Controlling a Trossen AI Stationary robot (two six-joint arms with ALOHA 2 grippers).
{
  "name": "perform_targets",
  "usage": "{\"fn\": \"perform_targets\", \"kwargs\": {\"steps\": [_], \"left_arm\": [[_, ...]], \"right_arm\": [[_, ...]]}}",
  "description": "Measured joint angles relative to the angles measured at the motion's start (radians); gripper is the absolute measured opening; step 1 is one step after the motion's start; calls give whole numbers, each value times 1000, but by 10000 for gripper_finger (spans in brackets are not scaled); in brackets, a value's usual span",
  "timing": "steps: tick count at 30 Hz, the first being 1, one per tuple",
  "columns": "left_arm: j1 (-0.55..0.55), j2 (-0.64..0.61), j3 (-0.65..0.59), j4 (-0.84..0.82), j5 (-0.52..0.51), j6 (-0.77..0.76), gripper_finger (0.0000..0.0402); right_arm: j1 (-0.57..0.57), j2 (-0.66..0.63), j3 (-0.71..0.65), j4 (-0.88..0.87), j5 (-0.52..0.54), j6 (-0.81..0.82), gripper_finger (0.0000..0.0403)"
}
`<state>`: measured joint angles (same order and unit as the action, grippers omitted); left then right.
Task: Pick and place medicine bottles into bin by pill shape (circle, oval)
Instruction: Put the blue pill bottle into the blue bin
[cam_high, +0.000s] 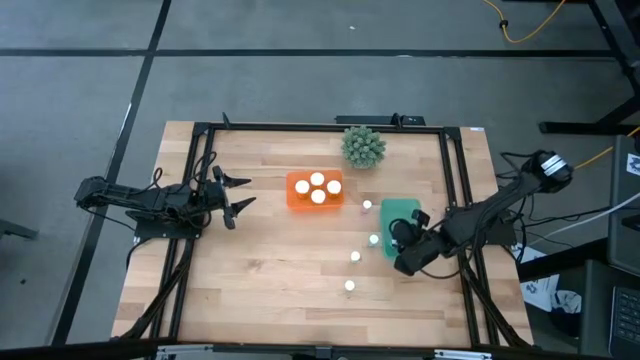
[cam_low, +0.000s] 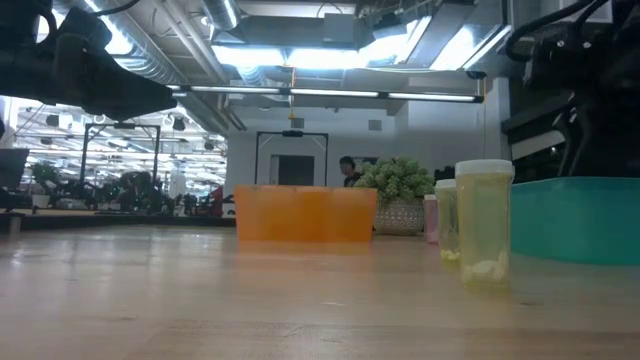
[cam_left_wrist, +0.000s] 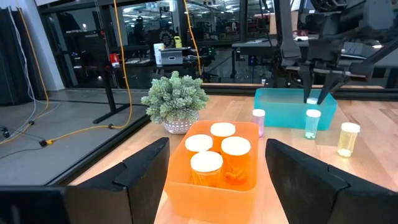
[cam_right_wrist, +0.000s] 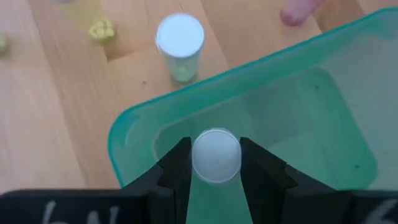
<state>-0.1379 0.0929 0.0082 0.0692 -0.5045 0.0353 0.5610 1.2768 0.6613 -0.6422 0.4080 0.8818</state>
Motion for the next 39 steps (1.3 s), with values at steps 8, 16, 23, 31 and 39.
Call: {"fn": "perform_targets", "kwargs": {"steps": [8,16,23,31,39], "left_arm": [[0,0,0,0,0,0,257],[0,0,0,0,0,1,257],[0,0,0,0,0,0,257],[0,0,0,0,0,1,257],[0,0,0,0,0,1,257]], "right_arm": [[0,12,0,12,-7,3,129],[-1,13,0,11,-22,0,191],[-1,5,43,-64,-21,0,209],[-1,4,215,-175,-10,-82,196],[-15,4,331,-84,35,-409,194]]}}
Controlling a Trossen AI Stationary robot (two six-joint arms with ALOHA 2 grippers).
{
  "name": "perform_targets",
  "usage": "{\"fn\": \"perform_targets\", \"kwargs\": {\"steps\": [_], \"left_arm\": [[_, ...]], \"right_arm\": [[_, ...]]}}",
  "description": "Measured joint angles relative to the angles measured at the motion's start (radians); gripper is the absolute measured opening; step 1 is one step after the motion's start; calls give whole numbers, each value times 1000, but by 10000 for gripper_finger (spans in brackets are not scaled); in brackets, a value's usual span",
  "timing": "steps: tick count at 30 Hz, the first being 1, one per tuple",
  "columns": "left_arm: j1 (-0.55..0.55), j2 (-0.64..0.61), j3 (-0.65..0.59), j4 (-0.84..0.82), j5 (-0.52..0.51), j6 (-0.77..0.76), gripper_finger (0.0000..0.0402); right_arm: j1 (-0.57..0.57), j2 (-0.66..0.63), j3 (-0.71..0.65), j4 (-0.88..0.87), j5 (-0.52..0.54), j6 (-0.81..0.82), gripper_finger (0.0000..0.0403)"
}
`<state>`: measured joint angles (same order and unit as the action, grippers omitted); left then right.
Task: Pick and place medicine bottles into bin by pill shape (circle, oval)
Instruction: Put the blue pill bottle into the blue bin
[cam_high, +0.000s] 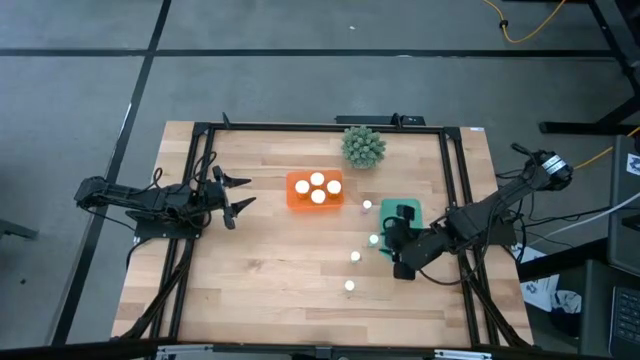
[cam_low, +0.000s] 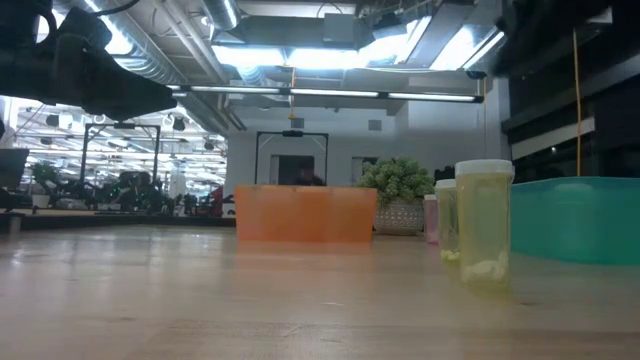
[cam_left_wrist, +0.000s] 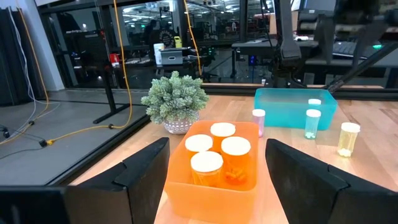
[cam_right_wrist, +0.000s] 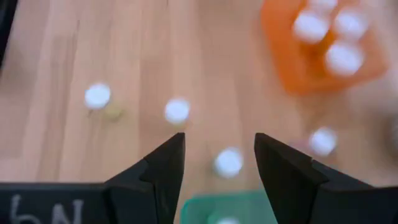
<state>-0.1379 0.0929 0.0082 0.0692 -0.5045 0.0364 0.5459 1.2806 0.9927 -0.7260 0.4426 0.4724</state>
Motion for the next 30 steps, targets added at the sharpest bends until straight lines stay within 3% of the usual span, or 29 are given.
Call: {"fn": "perform_targets", "kwargs": {"steps": [5,10,23,26,30], "left_arm": [[0,0,0,0,0,0,257],[0,0,0,0,0,0,257],[0,0,0,0,0,0,257],[0,0,0,0,0,0,257],[0,0,0,0,0,0,257]], "right_arm": [[-3,0,46,30,121,-147,194],[-14,-1,61,33,199,-163,195],[-178,-1,61,20,185,-134,273],[-203,-1,61,17,146,-116,275],[-286,20,61,1,-95,-138,275]]}}
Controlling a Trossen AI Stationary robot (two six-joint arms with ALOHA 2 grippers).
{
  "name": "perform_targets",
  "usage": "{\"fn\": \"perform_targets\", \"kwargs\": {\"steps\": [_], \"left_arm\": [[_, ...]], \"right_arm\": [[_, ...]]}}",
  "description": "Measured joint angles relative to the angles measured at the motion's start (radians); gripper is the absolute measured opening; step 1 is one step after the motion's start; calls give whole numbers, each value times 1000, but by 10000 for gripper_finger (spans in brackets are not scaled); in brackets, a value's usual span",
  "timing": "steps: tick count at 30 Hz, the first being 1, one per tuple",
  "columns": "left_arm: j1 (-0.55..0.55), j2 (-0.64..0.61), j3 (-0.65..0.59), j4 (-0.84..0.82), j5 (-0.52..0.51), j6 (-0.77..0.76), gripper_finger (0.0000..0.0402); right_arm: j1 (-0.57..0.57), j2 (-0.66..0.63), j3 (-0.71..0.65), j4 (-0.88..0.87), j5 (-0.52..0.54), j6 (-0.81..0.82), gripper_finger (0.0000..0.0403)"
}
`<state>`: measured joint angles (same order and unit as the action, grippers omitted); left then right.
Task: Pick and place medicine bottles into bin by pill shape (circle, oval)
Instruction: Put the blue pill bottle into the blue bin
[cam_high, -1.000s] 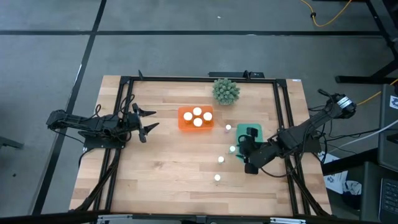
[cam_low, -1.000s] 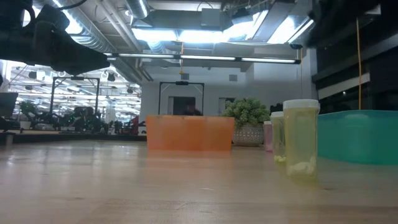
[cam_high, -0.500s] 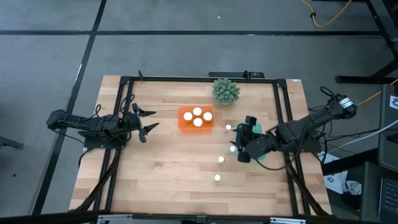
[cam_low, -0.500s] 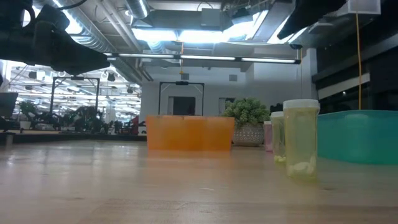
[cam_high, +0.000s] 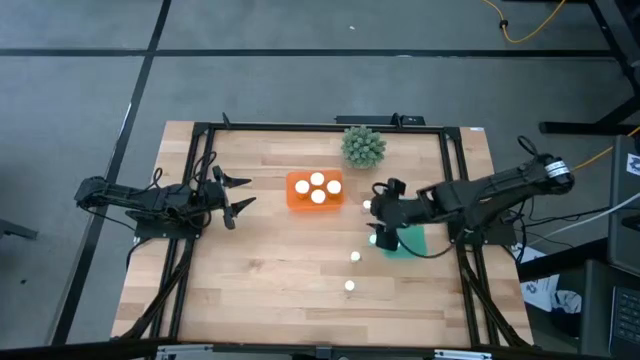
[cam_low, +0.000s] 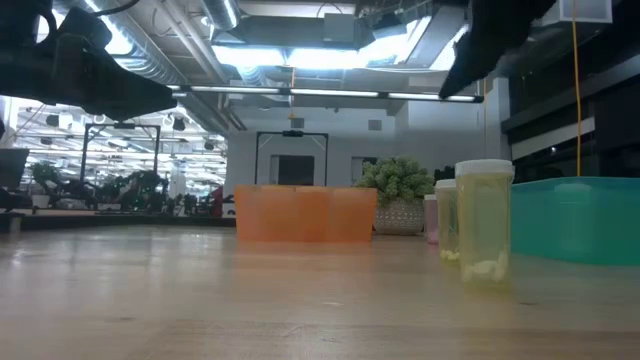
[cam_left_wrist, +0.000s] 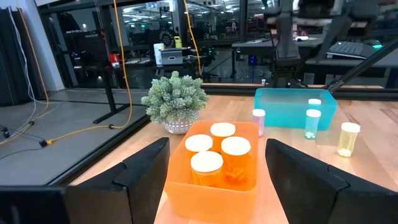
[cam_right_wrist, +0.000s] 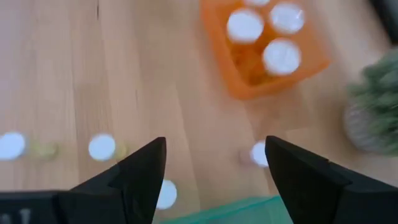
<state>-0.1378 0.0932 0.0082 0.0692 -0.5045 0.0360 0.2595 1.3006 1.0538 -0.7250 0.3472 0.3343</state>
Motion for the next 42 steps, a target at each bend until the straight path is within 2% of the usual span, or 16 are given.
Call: {"fn": "perform_targets", "kwargs": {"steps": [8,11,18,35,42], "left_arm": [[0,0,0,0,0,0,257],[0,0,0,0,0,0,257],[0,0,0,0,0,0,257],[0,0,0,0,0,0,257],[0,0,0,0,0,0,257]], "right_arm": [[-50,118,0,-6,-213,-196,275],[-43,170,0,-6,-281,-208,275],[-33,264,0,-18,-308,-209,275],[-33,386,0,-48,-315,-176,273],[-33,388,0,-51,-288,-153,225]]}}
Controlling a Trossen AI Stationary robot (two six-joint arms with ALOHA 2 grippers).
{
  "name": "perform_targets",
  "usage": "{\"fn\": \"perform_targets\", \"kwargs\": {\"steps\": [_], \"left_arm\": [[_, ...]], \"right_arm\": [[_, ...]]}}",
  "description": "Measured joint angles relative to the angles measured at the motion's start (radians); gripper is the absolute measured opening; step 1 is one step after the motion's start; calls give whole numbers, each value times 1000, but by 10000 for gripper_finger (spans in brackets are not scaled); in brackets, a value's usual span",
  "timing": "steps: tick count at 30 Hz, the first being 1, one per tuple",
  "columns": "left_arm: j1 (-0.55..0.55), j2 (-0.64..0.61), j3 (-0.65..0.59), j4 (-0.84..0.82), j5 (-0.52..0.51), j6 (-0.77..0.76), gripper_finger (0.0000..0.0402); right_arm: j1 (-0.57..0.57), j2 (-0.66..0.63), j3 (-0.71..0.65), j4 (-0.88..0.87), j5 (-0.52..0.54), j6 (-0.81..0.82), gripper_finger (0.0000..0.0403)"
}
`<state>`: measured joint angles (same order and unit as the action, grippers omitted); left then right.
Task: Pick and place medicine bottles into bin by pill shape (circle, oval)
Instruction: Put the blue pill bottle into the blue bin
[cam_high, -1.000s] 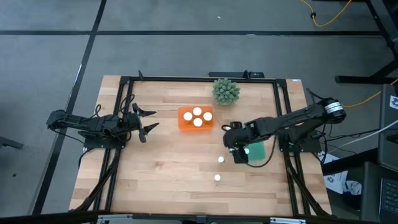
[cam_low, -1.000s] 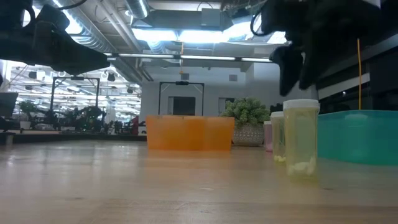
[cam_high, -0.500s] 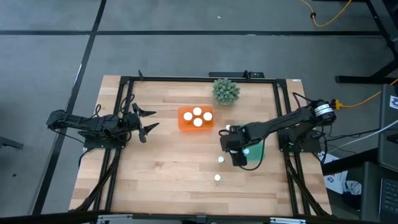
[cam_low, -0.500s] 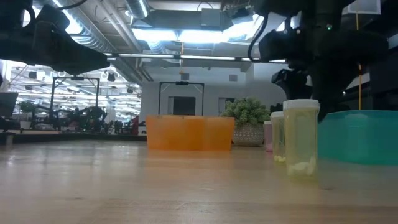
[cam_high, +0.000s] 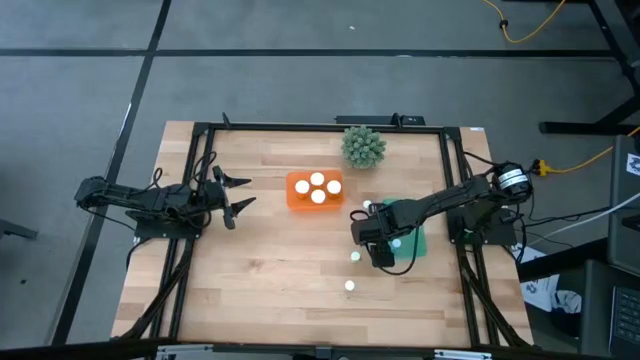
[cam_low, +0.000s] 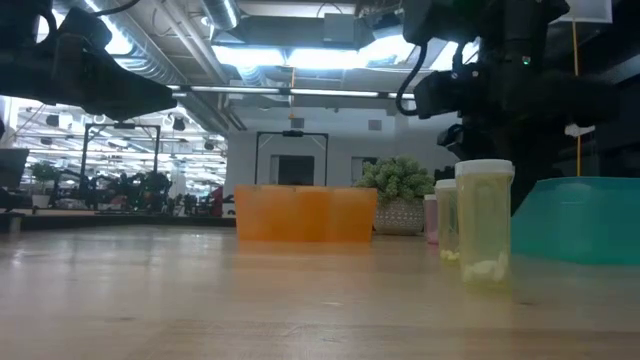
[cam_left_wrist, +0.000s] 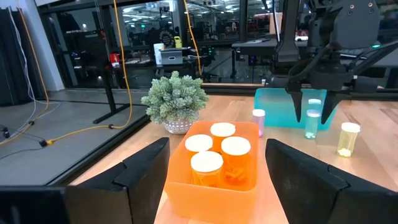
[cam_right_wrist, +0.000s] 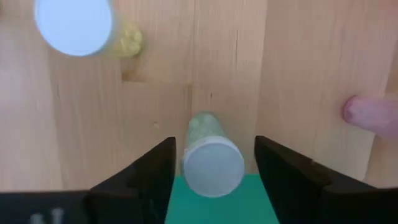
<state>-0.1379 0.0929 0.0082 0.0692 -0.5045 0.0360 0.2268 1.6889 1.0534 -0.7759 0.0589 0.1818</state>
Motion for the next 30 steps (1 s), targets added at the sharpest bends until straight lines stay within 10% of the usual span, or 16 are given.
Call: {"fn": "perform_targets", "kwargs": {"steps": [10,19,30], "left_arm": [[0,0,0,0,0,0,257],[0,0,0,0,0,0,257],[0,0,0,0,0,0,257]], "right_arm": [[18,-5,69,-61,-6,-30,109],[65,-22,250,-352,92,-30,110],[219,-293,202,-571,270,363,111]]}}
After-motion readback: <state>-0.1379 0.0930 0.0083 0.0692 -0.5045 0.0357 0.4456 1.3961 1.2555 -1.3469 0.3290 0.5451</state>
